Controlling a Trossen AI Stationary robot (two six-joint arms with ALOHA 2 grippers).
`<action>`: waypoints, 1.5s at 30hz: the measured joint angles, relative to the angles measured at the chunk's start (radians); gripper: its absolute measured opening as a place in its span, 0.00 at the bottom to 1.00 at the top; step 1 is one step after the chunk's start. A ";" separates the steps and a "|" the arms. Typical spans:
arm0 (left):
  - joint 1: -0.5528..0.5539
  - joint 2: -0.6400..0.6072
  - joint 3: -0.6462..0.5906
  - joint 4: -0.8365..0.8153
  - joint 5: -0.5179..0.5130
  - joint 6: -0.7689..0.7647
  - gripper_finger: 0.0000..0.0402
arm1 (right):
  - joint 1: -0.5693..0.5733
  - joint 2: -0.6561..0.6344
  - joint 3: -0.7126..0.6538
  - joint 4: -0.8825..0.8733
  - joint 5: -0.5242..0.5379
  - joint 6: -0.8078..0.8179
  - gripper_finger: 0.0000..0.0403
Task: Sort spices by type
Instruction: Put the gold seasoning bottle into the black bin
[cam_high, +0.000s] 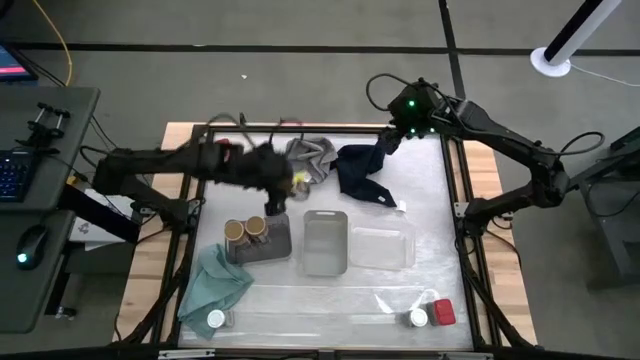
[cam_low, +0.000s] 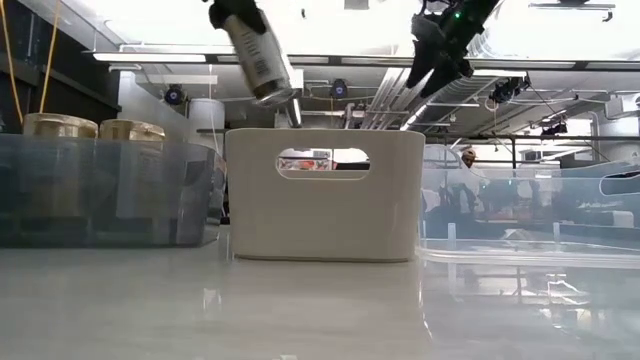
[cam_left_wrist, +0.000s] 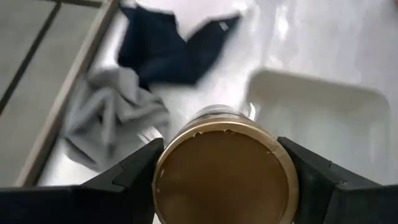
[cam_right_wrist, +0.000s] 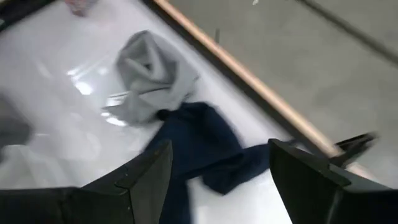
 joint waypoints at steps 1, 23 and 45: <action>-0.028 -0.016 -0.037 0.010 -0.009 -0.017 0.60 | 0.013 0.000 0.000 -0.006 -0.008 0.033 0.64; -0.301 -0.082 -0.366 0.074 -0.164 -0.294 0.60 | 0.378 0.000 0.000 -0.024 0.137 0.479 0.64; -0.228 -0.074 -0.427 0.079 -0.090 -0.337 0.74 | 0.390 0.000 0.000 -0.057 0.152 0.388 0.64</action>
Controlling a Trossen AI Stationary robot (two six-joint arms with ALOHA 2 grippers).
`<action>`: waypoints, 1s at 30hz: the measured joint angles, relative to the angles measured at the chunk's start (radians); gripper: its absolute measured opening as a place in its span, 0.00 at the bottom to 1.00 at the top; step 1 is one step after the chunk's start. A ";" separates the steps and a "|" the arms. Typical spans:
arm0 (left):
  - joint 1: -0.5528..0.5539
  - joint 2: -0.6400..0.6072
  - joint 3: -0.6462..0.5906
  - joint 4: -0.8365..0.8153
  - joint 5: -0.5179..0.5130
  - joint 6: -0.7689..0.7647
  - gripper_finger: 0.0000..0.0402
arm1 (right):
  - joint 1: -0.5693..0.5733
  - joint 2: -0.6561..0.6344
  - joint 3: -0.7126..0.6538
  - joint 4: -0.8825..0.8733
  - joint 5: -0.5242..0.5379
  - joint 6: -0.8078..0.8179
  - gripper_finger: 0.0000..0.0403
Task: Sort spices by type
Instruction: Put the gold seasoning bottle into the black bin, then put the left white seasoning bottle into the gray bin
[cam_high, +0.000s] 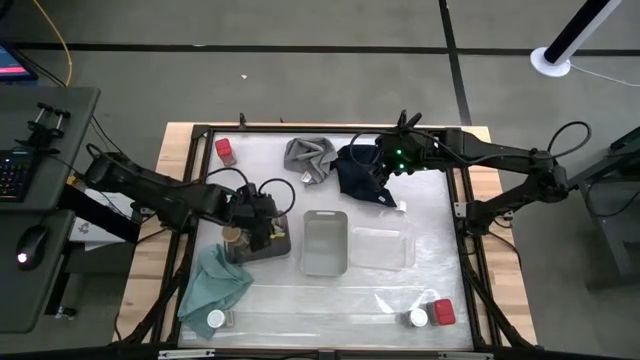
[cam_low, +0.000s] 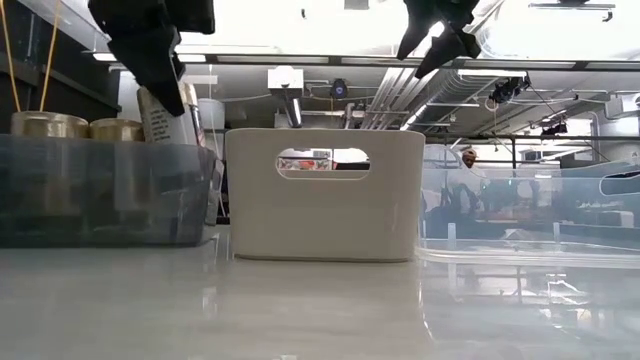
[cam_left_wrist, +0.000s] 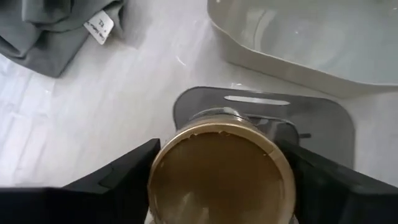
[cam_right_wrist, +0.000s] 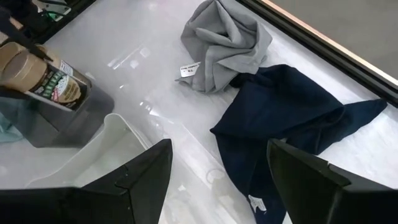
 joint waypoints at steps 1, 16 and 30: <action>0.008 0.004 0.000 -0.001 -0.001 0.019 0.76 | 0.000 0.000 0.000 0.000 0.000 -0.003 0.64; 0.082 0.048 0.057 0.019 0.058 0.091 0.72 | 0.000 0.000 0.000 -0.005 -0.001 -0.032 0.64; -0.072 0.032 0.179 -0.007 0.047 0.051 0.47 | 0.000 0.000 0.000 -0.007 -0.001 -0.050 0.64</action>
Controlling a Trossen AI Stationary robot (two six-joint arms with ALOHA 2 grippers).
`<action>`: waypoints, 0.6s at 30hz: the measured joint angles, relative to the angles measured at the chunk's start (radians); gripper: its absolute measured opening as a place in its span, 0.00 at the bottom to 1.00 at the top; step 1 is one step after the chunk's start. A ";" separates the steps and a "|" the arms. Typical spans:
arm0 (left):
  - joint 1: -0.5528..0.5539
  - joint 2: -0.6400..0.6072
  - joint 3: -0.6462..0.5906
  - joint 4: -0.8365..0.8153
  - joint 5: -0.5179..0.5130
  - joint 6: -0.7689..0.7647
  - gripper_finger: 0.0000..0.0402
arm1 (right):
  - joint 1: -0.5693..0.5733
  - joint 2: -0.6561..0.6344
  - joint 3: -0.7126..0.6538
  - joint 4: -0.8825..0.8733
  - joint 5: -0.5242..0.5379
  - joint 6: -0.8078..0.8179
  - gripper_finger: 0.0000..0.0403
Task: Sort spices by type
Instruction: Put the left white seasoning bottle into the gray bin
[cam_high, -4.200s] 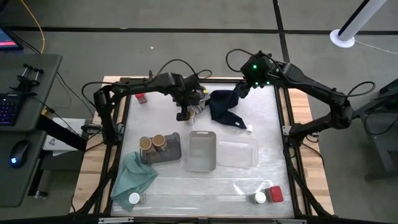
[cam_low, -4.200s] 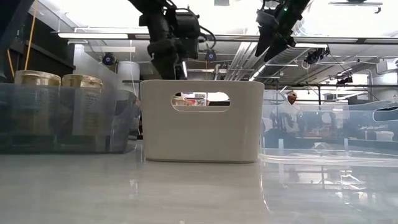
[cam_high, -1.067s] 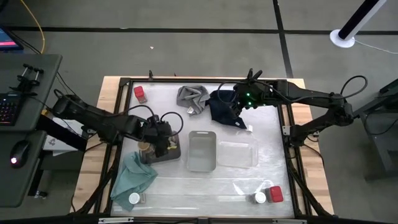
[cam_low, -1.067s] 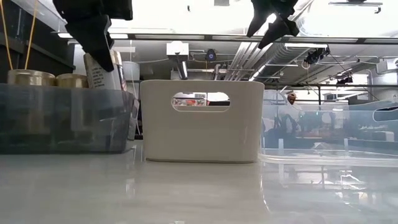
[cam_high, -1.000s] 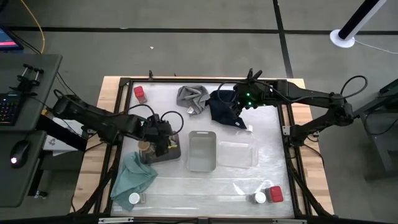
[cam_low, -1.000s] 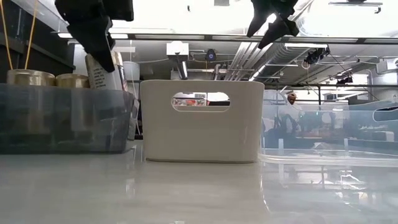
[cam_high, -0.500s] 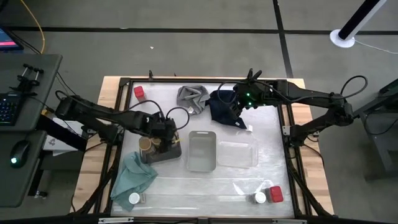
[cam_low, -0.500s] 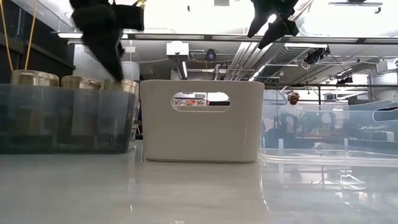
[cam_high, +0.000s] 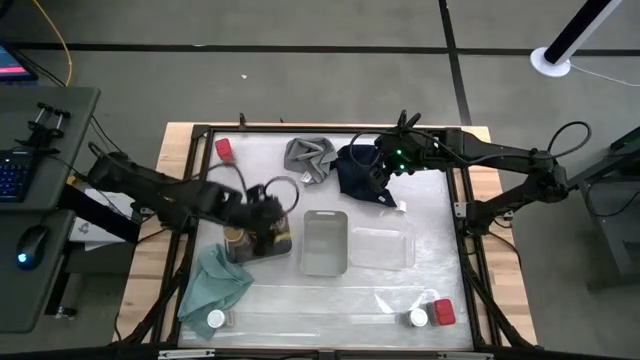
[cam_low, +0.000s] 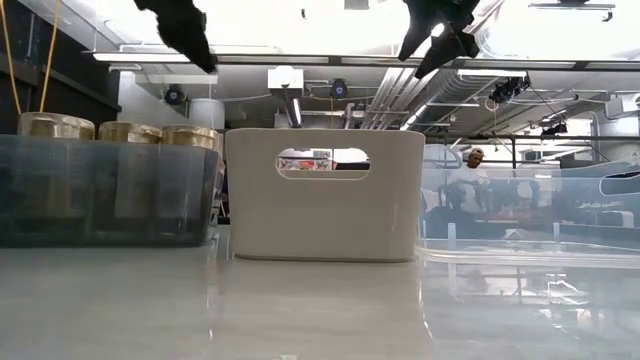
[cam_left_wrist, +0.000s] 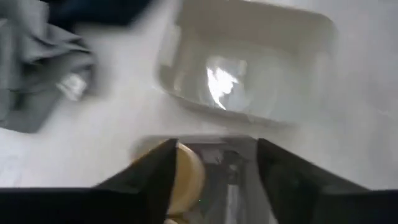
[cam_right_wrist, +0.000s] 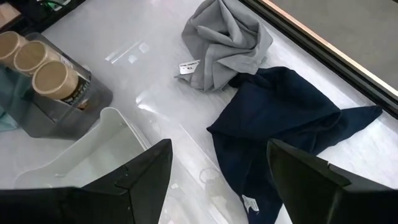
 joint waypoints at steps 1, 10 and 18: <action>-0.038 0.000 0.000 -0.006 0.000 -0.026 0.40 | 0.000 0.000 0.000 0.000 0.000 0.000 0.64; -0.401 -0.023 0.001 0.004 0.072 -0.470 0.02 | 0.000 0.000 0.000 0.001 -0.004 -0.026 0.64; -0.558 -0.020 0.001 0.000 0.175 -0.663 0.07 | 0.000 0.000 0.000 0.023 -0.014 -0.026 0.64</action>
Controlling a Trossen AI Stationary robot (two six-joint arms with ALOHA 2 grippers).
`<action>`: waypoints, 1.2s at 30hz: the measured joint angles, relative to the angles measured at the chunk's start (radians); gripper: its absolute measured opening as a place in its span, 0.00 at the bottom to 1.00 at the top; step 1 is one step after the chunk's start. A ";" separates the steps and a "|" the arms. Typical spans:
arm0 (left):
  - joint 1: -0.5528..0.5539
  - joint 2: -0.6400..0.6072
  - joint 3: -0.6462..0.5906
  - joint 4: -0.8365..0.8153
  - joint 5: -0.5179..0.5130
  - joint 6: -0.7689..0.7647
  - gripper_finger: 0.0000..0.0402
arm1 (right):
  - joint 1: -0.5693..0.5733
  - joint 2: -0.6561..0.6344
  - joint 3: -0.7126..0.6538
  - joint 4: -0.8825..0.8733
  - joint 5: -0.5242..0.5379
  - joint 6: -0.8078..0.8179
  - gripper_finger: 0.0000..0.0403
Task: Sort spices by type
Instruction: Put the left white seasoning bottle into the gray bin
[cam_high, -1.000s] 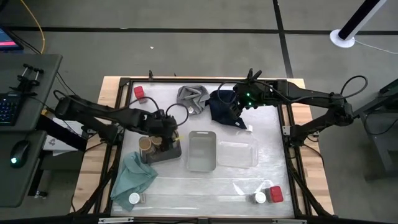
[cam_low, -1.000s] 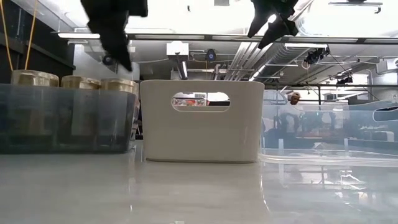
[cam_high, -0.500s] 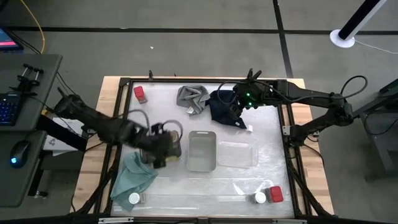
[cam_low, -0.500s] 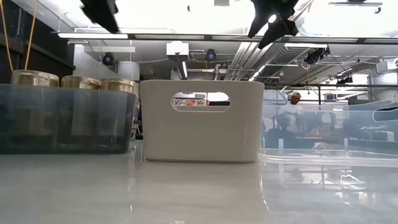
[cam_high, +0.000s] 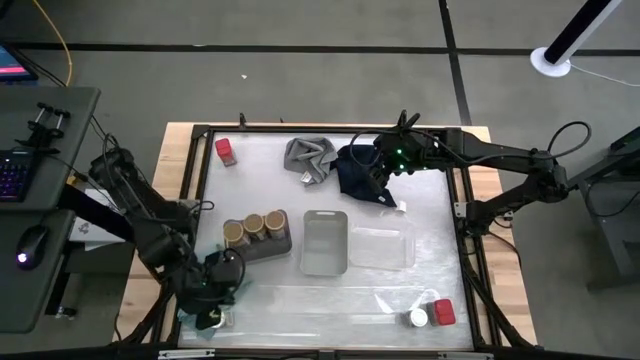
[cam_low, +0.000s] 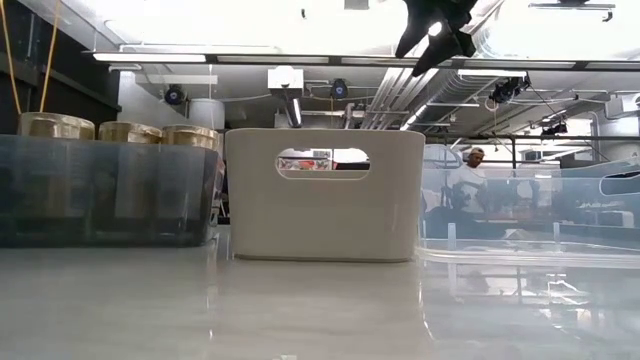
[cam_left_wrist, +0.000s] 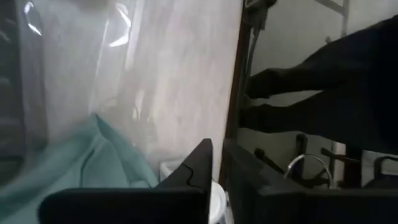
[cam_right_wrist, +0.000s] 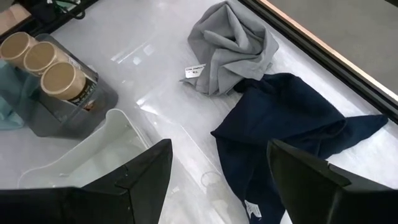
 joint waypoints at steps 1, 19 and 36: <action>-0.002 0.000 0.000 -0.003 0.013 -0.018 0.10 | 0.000 0.000 0.000 -0.001 -0.001 0.000 0.64; -0.131 0.124 -0.010 0.016 0.144 -0.178 0.00 | 0.000 0.000 0.000 -0.002 -0.003 -0.026 0.64; -0.124 0.186 -0.010 -0.041 0.155 -0.171 0.00 | 0.000 0.000 0.000 -0.003 -0.003 -0.045 0.64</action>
